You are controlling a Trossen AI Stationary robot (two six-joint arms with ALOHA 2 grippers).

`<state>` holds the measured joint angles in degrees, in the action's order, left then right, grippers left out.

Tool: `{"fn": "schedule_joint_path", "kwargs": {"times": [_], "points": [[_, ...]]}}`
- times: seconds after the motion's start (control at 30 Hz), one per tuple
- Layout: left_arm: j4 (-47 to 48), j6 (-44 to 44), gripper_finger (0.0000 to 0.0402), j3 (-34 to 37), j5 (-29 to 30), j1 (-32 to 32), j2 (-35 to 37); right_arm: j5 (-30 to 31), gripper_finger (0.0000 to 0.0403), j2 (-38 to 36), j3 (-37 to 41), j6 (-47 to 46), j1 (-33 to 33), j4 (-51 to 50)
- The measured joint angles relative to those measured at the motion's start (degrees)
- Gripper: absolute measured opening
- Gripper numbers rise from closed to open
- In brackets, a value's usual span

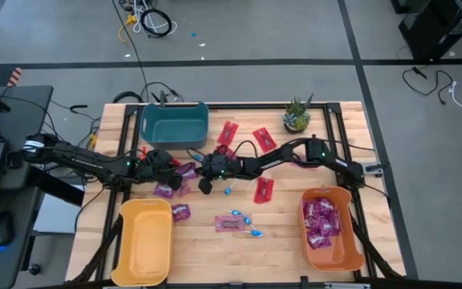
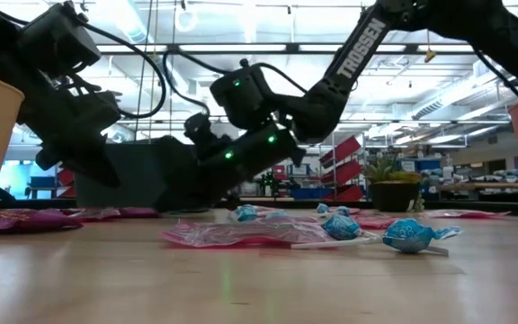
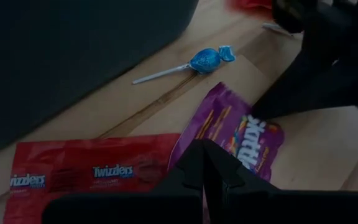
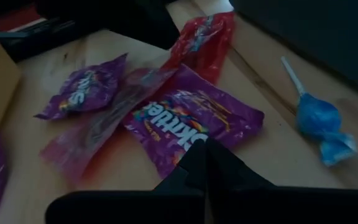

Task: Sort candy
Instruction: Put the purple candy into the orange bin

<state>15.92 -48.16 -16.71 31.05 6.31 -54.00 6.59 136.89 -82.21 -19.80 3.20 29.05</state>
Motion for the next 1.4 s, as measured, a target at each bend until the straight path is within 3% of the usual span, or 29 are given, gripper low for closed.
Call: {"fn": "schedule_joint_path", "kwargs": {"times": [0.33, 0.8, 1.07, 1.4], "points": [[0.2, -0.1, 0.0000, 0.0, 0.0, 0.0, 0.0, 0.2, 0.0000, 3.4, -4.6, 0.5, 0.0, -3.1], [0.1, -0.3, 0.0000, 0.0, -0.8, 0.0, 0.0, 0.8, 0.0000, -2.5, -4.2, 1.6, -2.4, -18.2], [-3.2, -1.6, 0.0000, 0.0, -1.2, 0.0, 0.0, 2.6, 0.0000, -3.2, -4.3, 5.1, -3.8, -5.0], [-7.2, -2.0, 0.0000, 0.0, -0.1, 0.0, 0.0, 4.6, 0.0000, -2.9, -4.2, 7.4, -3.6, -4.8]]}}
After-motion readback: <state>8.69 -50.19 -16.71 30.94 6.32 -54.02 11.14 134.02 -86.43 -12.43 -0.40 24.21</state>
